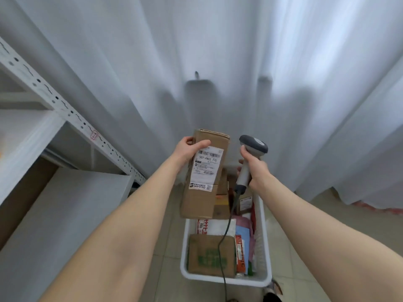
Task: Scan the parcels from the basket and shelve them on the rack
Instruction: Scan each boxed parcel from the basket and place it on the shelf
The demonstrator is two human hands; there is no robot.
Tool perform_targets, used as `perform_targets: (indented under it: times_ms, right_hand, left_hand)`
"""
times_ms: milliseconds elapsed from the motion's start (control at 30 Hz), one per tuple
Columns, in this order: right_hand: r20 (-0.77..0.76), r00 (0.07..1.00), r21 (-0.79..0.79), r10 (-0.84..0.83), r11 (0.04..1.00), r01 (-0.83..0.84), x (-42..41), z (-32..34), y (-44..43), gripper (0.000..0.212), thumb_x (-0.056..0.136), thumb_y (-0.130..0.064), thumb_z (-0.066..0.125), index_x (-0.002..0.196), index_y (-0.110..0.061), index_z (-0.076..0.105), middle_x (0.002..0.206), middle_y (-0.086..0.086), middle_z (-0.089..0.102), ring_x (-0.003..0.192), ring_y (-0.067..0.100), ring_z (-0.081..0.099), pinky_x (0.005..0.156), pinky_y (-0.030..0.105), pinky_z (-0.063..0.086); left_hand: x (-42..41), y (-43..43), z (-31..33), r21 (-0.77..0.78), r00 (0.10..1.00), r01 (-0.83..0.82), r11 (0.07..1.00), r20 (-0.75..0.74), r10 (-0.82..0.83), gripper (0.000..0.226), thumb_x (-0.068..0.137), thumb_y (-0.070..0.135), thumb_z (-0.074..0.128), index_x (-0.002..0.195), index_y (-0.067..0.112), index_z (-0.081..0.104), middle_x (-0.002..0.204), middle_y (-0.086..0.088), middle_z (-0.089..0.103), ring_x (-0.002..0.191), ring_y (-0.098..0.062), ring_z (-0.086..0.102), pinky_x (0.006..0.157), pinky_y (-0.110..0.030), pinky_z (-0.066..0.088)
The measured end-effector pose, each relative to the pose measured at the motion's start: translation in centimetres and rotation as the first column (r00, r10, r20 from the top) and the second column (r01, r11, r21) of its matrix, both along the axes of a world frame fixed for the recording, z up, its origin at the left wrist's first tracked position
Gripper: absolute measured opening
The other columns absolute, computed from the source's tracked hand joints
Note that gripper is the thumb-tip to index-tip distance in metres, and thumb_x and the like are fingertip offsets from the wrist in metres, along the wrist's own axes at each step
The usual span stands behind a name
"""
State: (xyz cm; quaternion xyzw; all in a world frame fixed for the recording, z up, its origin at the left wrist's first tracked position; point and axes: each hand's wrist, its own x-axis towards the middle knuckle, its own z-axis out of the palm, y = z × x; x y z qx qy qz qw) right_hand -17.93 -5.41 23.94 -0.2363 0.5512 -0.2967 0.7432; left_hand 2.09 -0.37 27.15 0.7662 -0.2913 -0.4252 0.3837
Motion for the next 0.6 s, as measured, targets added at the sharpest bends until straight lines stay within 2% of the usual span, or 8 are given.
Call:
perform_targets:
  times_ms: [133, 167, 233, 300, 367, 467, 567, 600]
  right_hand:
    - [0.049, 0.997, -0.027, 0.065, 0.998, -0.063, -0.1, 3.4, 3.1, 0.055, 0.073, -0.035, 0.083, 0.117, -0.014, 0.055, 0.105, 0.009, 0.067, 0.082, 0.022, 0.064, 0.080, 0.038, 0.056]
    - [0.056, 0.995, -0.039, 0.085, 0.996, -0.083, 0.0, 4.3, 4.0, 0.056, 0.072, -0.037, 0.083, 0.116, -0.015, 0.055, 0.104, 0.009, 0.068, 0.083, 0.022, 0.065, 0.079, 0.038, 0.056]
    - [0.075, 0.985, -0.074, 0.153, 0.986, -0.147, 0.3, 6.0, 5.7, 0.057, 0.070, -0.041, 0.083, 0.113, -0.017, 0.054, 0.102, 0.010, 0.068, 0.086, 0.024, 0.067, 0.079, 0.039, 0.057]
    - [0.113, 0.967, -0.099, 0.230, 0.971, -0.219, 0.3, 7.7, 7.5, 0.061, 0.063, -0.044, 0.083, 0.110, -0.019, 0.054, 0.107, 0.015, 0.069, 0.095, 0.032, 0.068, 0.088, 0.048, 0.056]
    - [0.152, 0.947, -0.116, 0.283, 0.957, -0.267, -0.1, 9.2, 9.4, 0.067, 0.056, -0.045, 0.084, 0.110, -0.021, 0.053, 0.111, 0.018, 0.069, 0.096, 0.035, 0.067, 0.092, 0.053, 0.054]
    - [0.156, 0.931, -0.151, 0.331, 0.939, -0.309, -1.4, 10.8, 12.1, 0.068, 0.062, -0.044, 0.083, 0.118, -0.020, 0.052, 0.108, 0.016, 0.071, 0.088, 0.030, 0.069, 0.080, 0.047, 0.059]
    - [0.134, 0.920, -0.202, 0.369, 0.919, -0.339, -3.4, 12.0, 14.3, 0.062, 0.070, -0.039, 0.081, 0.121, -0.021, 0.052, 0.103, 0.008, 0.073, 0.089, 0.027, 0.071, 0.068, 0.039, 0.058]
    - [0.136, 0.915, -0.217, 0.379, 0.913, -0.346, -4.1, 12.3, 15.0, 0.061, 0.071, -0.036, 0.082, 0.122, -0.020, 0.052, 0.102, 0.007, 0.073, 0.089, 0.026, 0.071, 0.069, 0.040, 0.058]
  left_hand:
    - [1.0, 3.1, 4.9, -0.044, 0.982, -0.171, 0.984, -0.092, 0.167, 0.067, 0.074, 0.058, 0.069, 0.120, 0.011, 0.056, 0.081, 0.005, 0.073, 0.073, -0.011, 0.070, 0.060, -0.025, 0.052]
    - [1.0, 3.8, 5.9, -0.057, 0.974, -0.201, 0.978, -0.118, 0.193, 0.064, 0.075, 0.060, 0.068, 0.115, 0.011, 0.060, 0.081, 0.004, 0.074, 0.077, -0.014, 0.070, 0.070, -0.030, 0.054]
    - [0.8, 5.3, 7.6, -0.066, 0.958, -0.256, 0.964, -0.153, 0.244, 0.064, 0.074, 0.063, 0.067, 0.111, 0.012, 0.064, 0.096, -0.003, 0.074, 0.093, -0.022, 0.068, 0.092, -0.041, 0.050]
    - [0.1, 7.0, 9.3, -0.057, 0.942, -0.296, 0.953, -0.180, 0.282, 0.069, 0.072, 0.067, 0.066, 0.113, 0.012, 0.064, 0.107, -0.008, 0.071, 0.103, -0.028, 0.065, 0.100, -0.046, 0.045]
    - [-1.0, 8.7, 10.8, -0.057, 0.935, -0.312, 0.948, -0.195, 0.296, 0.072, 0.070, 0.067, 0.067, 0.114, 0.011, 0.064, 0.107, -0.008, 0.071, 0.107, -0.031, 0.063, 0.102, -0.048, 0.043]
    - [-3.4, 11.2, 12.8, -0.066, 0.932, -0.328, 0.942, -0.186, 0.312, 0.072, 0.071, 0.066, 0.067, 0.117, 0.011, 0.062, 0.102, -0.008, 0.072, 0.098, -0.029, 0.067, 0.094, -0.045, 0.050]
    - [-6.1, 13.4, 14.6, -0.069, 0.927, -0.345, 0.936, -0.178, 0.329, 0.066, 0.073, 0.067, 0.065, 0.110, 0.013, 0.064, 0.093, -0.006, 0.074, 0.084, -0.024, 0.071, 0.065, -0.033, 0.056]
    - [-7.0, 14.1, 15.0, -0.071, 0.928, -0.344, 0.936, -0.177, 0.328, 0.063, 0.074, 0.067, 0.064, 0.106, 0.013, 0.065, 0.092, -0.006, 0.074, 0.081, -0.023, 0.071, 0.062, -0.032, 0.056]
